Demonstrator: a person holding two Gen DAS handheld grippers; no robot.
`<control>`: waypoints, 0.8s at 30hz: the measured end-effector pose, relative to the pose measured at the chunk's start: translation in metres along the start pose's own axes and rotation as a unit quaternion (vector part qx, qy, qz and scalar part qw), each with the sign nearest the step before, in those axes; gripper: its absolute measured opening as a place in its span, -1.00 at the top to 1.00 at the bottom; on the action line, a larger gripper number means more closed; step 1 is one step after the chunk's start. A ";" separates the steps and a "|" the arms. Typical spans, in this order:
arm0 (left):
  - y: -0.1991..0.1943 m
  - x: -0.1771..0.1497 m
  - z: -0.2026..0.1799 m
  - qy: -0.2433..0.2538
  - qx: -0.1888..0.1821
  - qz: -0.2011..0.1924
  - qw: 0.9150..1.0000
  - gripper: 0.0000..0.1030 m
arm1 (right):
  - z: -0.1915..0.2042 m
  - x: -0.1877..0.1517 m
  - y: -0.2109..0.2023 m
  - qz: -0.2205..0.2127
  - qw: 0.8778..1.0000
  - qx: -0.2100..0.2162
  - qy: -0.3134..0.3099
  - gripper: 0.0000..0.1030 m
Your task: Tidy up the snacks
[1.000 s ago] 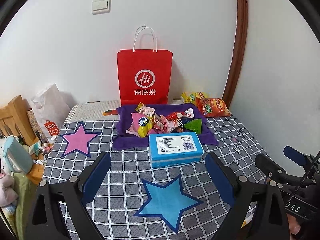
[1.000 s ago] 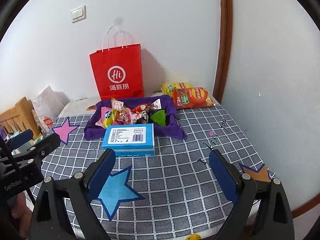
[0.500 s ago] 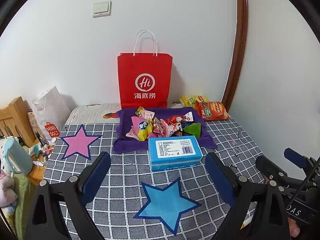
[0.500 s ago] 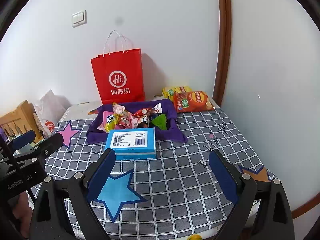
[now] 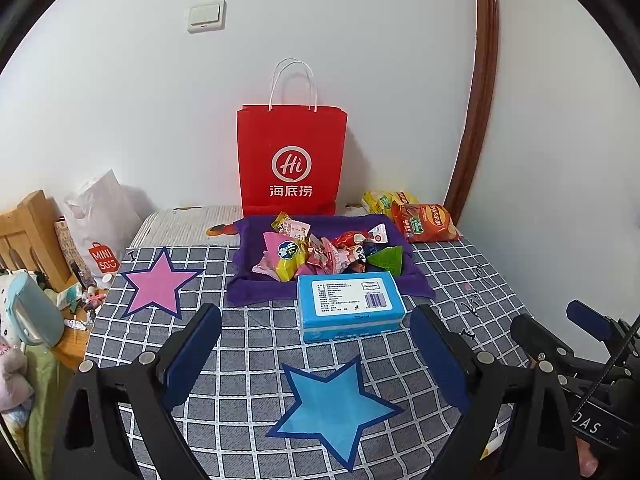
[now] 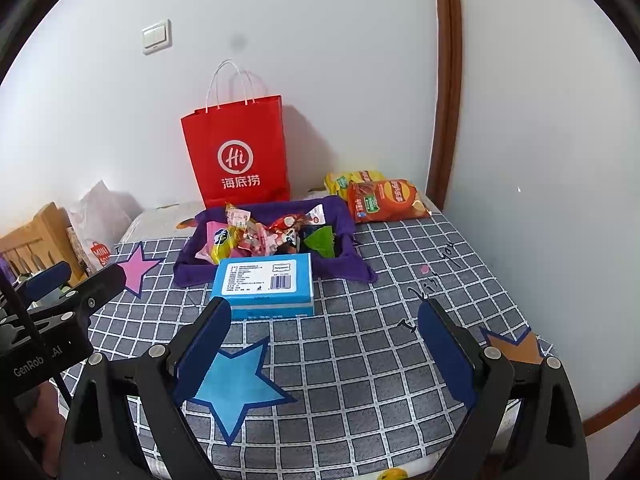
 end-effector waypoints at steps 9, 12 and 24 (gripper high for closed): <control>0.001 0.000 -0.001 -0.002 -0.001 -0.001 1.000 -0.85 | 0.002 0.001 -0.004 -0.005 1.000 0.002 -0.002 -0.82; 0.001 0.001 -0.001 -0.003 0.000 -0.001 1.000 -0.85 | 0.001 0.000 -0.004 -0.005 1.000 0.001 -0.002 -0.82; 0.000 0.002 -0.001 -0.002 0.000 -0.003 1.000 -0.85 | 0.001 0.001 -0.004 -0.007 1.000 0.000 0.000 -0.82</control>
Point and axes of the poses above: each gripper's, at about its wrist camera, not at the fingertips, and y roughly the way its jaws point, z to its left, x to its top, the point moved 6 cm from there along y, roughly the way its jaws point, and after that the axes turned 9 degrees about -z, right-handed, at the moved point
